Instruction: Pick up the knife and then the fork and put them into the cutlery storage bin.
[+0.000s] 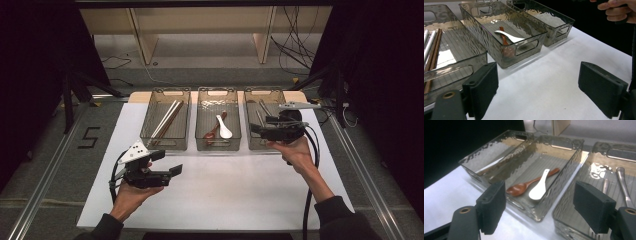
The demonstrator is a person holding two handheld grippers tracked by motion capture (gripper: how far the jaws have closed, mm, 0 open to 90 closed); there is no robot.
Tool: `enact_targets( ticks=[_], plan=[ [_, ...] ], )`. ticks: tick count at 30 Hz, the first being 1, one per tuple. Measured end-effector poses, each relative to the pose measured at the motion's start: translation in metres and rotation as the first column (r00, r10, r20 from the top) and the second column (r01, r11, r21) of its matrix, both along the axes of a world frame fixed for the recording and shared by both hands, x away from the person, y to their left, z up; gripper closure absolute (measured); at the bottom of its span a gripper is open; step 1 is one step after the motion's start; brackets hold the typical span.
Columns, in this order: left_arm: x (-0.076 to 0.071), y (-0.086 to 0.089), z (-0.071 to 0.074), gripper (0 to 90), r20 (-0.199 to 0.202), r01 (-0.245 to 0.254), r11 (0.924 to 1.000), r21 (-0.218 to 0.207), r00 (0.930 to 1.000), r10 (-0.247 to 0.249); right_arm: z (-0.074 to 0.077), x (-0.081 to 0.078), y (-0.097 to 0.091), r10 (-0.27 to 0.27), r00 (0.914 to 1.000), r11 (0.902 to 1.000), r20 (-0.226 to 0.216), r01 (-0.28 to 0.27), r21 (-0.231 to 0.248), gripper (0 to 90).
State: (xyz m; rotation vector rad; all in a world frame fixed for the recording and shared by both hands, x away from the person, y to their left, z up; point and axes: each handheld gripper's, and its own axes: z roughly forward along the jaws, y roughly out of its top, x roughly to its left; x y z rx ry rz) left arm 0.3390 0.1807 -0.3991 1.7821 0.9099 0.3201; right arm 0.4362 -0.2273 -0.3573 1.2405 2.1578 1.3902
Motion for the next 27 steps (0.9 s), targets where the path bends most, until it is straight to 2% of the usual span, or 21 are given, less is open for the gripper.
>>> enact_targets(
  ticks=[3,7,13,24,27],
  plan=[
    [0.000,-0.001,-0.001,16.0,-0.006,0.002,1.0000,-0.001,1.0000,-0.002,-0.002,-0.007,-0.001,0.012,0.9999,0.9998,-0.003,-0.012,0.015,27.1],
    [0.000,0.000,-0.001,15.9,-0.007,0.006,1.0000,-0.002,1.0000,-0.006,-0.003,-0.016,-0.001,0.019,0.9997,0.9990,0.016,-0.020,0.041,26.9],
    [0.000,0.000,0.000,15.9,-0.012,0.005,1.0000,-0.006,0.9999,-0.005,-0.007,-0.030,0.001,0.031,0.9984,0.9985,0.046,-0.033,0.045,25.9],
    [0.001,0.000,0.000,15.9,-0.011,0.004,1.0000,-0.006,0.9999,-0.004,-0.016,-0.054,0.005,0.061,0.9947,0.9944,0.083,-0.068,0.080,25.5],
    [0.002,0.000,0.000,15.9,-0.014,0.003,1.0000,-0.006,0.9999,-0.003,-0.021,-0.063,0.008,0.075,0.9929,0.9951,0.092,-0.080,0.058,25.2]
  ],
)
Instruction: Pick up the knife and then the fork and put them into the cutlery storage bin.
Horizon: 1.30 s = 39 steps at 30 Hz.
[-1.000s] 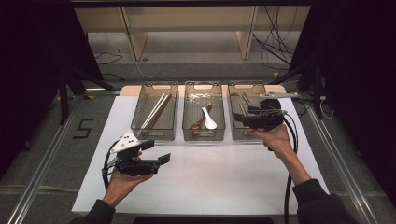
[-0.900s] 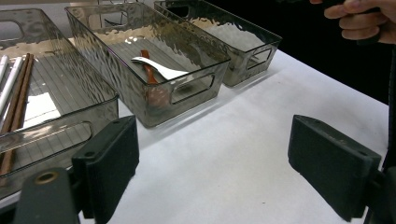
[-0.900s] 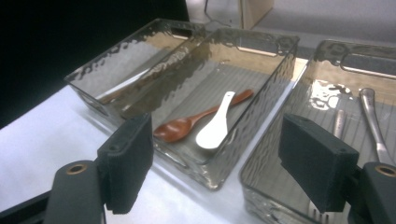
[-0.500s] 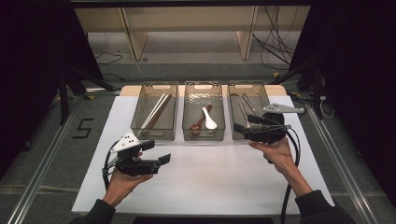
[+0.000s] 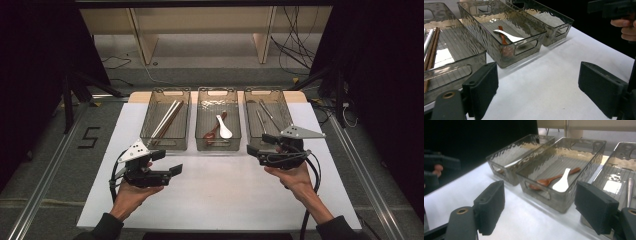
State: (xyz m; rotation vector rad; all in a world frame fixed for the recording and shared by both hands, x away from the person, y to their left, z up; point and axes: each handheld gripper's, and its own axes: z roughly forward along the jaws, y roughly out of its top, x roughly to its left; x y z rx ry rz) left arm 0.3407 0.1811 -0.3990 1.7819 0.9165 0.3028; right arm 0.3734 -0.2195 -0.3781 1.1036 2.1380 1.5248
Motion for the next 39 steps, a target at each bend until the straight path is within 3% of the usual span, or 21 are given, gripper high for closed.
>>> enact_targets(
  ticks=[9,15,22,28,33,39],
  plan=[
    [-0.002,0.000,0.000,15.9,0.002,0.015,0.9999,0.006,0.9999,-0.015,-0.007,-0.021,-0.005,-0.003,0.9993,0.9999,0.037,0.003,0.015,25.2],
    [-0.002,0.000,0.000,15.9,-0.001,0.023,0.9997,0.002,0.9997,-0.023,-0.014,-0.034,-0.008,0.000,0.9980,1.0000,0.064,0.001,-0.007,25.0],
    [-0.001,-0.001,-0.001,15.9,-0.002,0.035,0.9993,0.009,0.9994,-0.035,-0.025,-0.047,-0.013,-0.008,0.9998,0.9999,0.019,0.008,-0.009,23.8],
    [-0.002,-0.002,-0.001,15.9,-0.001,0.041,0.9991,0.010,0.9992,-0.041,-0.026,-0.055,-0.018,-0.026,0.9991,0.9996,0.033,0.026,-0.006,23.5],
    [-0.003,-0.002,0.000,15.7,-0.004,0.050,0.9987,0.000,0.9987,-0.050,-0.030,-0.055,-0.016,-0.038,0.9988,0.9983,0.032,0.040,-0.044,22.0],
    [-0.003,-0.002,0.000,15.6,-0.004,0.057,0.9983,0.002,0.9983,-0.057,-0.031,-0.054,-0.016,-0.044,0.9986,0.9979,0.031,0.045,-0.047,21.0]
  ],
)
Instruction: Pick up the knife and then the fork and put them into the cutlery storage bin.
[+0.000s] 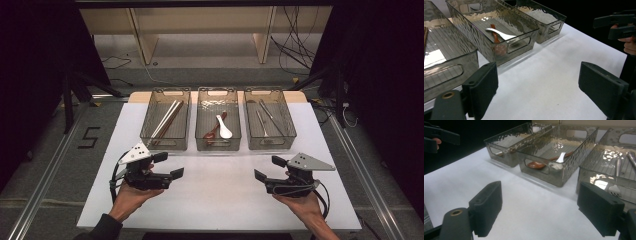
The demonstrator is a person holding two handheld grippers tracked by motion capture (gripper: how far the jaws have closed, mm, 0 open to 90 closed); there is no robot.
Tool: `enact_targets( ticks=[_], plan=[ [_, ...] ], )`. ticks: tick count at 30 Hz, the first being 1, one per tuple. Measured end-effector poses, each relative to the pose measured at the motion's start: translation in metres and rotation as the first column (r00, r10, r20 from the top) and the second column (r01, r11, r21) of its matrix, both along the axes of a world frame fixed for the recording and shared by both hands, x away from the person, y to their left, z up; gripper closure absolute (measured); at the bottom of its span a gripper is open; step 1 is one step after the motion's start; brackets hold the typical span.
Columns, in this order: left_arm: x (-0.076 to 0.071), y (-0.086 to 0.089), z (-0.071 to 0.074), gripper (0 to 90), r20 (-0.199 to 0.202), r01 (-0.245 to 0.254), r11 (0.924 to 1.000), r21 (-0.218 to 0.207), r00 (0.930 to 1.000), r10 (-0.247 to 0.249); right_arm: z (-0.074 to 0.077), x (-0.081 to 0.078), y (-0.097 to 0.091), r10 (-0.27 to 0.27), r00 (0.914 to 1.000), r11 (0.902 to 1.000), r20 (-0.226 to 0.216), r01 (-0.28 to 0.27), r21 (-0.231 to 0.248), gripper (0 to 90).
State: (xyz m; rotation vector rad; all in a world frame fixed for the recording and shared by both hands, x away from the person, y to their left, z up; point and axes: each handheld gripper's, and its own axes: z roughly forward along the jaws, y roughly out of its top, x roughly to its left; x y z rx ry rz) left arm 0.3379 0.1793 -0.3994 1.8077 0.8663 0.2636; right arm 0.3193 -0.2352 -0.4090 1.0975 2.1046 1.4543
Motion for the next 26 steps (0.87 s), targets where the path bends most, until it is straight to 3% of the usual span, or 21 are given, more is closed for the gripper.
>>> enact_targets(
  ticks=[9,26],
  plan=[
    [0.0004,-0.0013,-0.0003,15.6,-0.002,0.003,1.0000,0.003,1.0000,-0.003,0.0017,0.0010,-0.0042,-0.017,0.9999,0.9995,0.000,0.016,0.027,18.9],
    [0.0006,-0.0012,-0.0004,15.6,0.000,0.002,1.0000,0.006,1.0000,-0.002,0.0032,0.0008,-0.0030,-0.017,0.9998,0.9997,0.006,0.017,0.016,18.8]
  ],
)
